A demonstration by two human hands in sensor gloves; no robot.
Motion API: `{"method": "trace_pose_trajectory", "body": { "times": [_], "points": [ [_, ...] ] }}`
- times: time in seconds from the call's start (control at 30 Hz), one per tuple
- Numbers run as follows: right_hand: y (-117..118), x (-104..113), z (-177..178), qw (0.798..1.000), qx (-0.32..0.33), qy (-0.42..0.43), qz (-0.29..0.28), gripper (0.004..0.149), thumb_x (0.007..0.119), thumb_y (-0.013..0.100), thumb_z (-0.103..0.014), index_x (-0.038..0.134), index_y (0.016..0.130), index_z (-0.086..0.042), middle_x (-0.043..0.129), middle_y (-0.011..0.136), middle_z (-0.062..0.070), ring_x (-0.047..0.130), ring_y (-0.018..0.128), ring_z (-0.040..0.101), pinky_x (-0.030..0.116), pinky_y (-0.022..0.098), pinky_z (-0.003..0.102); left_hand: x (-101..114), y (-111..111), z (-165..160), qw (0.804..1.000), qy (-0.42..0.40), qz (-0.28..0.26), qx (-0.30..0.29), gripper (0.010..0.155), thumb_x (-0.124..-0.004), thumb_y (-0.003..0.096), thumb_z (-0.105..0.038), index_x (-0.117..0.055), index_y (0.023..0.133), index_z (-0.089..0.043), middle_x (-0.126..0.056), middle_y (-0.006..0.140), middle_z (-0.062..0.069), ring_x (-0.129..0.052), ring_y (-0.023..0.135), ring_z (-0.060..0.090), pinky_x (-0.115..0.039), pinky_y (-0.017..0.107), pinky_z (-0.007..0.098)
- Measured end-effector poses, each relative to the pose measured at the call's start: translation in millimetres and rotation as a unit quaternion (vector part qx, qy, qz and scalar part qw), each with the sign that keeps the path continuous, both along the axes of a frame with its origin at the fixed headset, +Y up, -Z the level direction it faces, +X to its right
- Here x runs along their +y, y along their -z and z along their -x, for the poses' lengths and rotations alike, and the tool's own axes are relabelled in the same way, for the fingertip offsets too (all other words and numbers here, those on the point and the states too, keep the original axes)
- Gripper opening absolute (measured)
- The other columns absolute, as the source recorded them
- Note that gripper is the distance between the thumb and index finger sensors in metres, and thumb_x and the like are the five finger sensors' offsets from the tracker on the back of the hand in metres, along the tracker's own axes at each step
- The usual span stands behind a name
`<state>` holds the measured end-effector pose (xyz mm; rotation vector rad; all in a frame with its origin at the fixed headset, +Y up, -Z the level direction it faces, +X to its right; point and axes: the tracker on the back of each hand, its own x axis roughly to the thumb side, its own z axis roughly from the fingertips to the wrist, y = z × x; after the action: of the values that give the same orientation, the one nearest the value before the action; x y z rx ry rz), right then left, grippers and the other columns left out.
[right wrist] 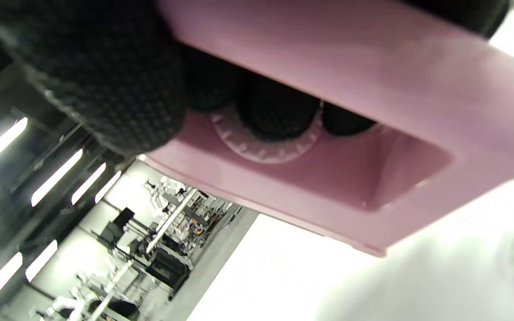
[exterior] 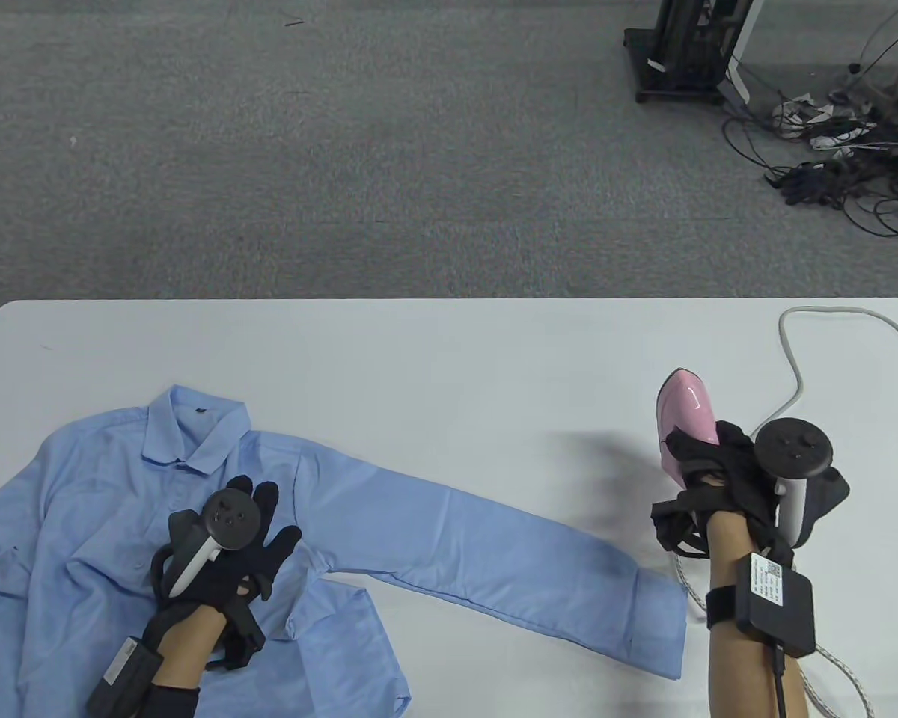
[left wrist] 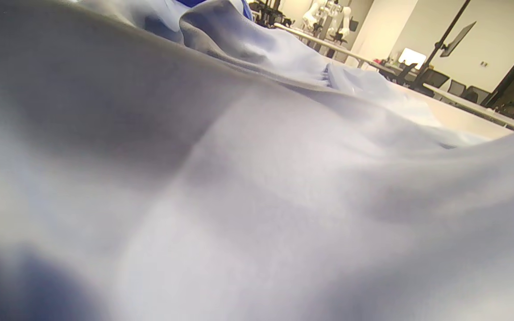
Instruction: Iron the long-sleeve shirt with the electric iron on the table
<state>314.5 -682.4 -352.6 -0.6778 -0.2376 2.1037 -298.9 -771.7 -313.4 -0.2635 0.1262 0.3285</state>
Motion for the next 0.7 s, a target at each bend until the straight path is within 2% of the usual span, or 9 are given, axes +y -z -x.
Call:
{"method": "trace_pose_trajectory", "body": {
  "times": [0.1, 0.2, 0.33, 0.5, 0.6, 0.67, 0.7],
  "points": [
    [11, -32, -2, 0.997, -0.019, 0.074, 0.001, 0.037, 0.094, 0.034, -0.040, 0.083, 0.064, -0.023, 0.091, 0.065, 0.005, 0.089, 0.074, 0.040, 0.069, 0.051, 0.065, 1, -3, 1, 1.000, -0.009, -0.030, 0.003, 0.079, -0.055, 0.0348, -0.071, -0.025, 0.103, -0.042, -0.011, 0.114, -0.002, -0.021, 0.111, 0.031, -0.017, 0.075, 0.066],
    [18, -52, -2, 0.997, -0.020, 0.071, -0.012, 0.036, 0.093, 0.035, -0.040, 0.081, 0.065, -0.024, 0.089, 0.068, 0.004, 0.085, 0.078, 0.040, 0.067, 0.053, 0.064, 5, -4, 1, 0.999, -0.002, -0.040, 0.001, 0.079, -0.055, 0.0347, -0.071, -0.024, 0.102, -0.042, -0.010, 0.115, -0.003, -0.020, 0.111, 0.031, -0.016, 0.076, 0.065],
    [23, -66, 0, 0.996, -0.033, 0.070, -0.040, 0.035, 0.092, 0.034, -0.038, 0.080, 0.064, -0.025, 0.088, 0.068, 0.003, 0.082, 0.082, 0.040, 0.065, 0.054, 0.064, 4, -5, -3, 0.999, 0.003, -0.047, -0.008, 0.080, -0.054, 0.0347, -0.071, -0.022, 0.102, -0.043, -0.009, 0.114, -0.004, -0.019, 0.112, 0.030, -0.015, 0.076, 0.066],
    [28, -74, -4, 0.992, -0.009, 0.121, -0.024, 0.035, 0.090, 0.037, -0.038, 0.076, 0.066, -0.025, 0.084, 0.073, 0.004, 0.074, 0.086, 0.042, 0.063, 0.057, 0.063, -5, -1, -2, 1.000, 0.009, -0.016, -0.013, 0.079, -0.054, 0.0353, -0.070, -0.019, 0.102, -0.044, -0.004, 0.113, -0.005, -0.014, 0.111, 0.029, -0.011, 0.075, 0.065],
    [30, -75, -4, 0.993, -0.008, 0.113, -0.007, 0.035, 0.088, 0.038, -0.038, 0.075, 0.068, -0.024, 0.081, 0.077, 0.008, 0.069, 0.087, 0.044, 0.063, 0.055, 0.064, -6, -1, 0, 1.000, 0.013, -0.013, -0.009, 0.080, -0.054, 0.0353, -0.070, -0.019, 0.102, -0.044, -0.004, 0.113, -0.004, -0.012, 0.111, 0.029, -0.009, 0.074, 0.065],
    [31, -76, -2, 0.993, -0.017, 0.113, 0.039, 0.038, 0.087, 0.038, -0.039, 0.075, 0.071, -0.023, 0.074, 0.086, 0.018, 0.067, 0.087, 0.048, 0.068, 0.051, 0.065, -7, 0, 0, 1.000, 0.017, -0.007, -0.006, 0.080, -0.054, 0.0353, -0.070, -0.017, 0.101, -0.044, -0.003, 0.113, -0.003, -0.014, 0.111, 0.029, -0.007, 0.073, 0.065],
    [30, -78, -1, 0.989, -0.013, 0.118, 0.086, 0.040, 0.085, 0.040, -0.040, 0.072, 0.074, -0.025, 0.068, 0.090, 0.021, 0.065, 0.087, 0.050, 0.068, 0.051, 0.065, -9, 0, 1, 1.000, 0.018, -0.001, -0.006, 0.081, -0.054, 0.0352, -0.070, -0.016, 0.101, -0.044, -0.003, 0.113, -0.002, -0.015, 0.111, 0.030, -0.007, 0.073, 0.065]
  ]
}}
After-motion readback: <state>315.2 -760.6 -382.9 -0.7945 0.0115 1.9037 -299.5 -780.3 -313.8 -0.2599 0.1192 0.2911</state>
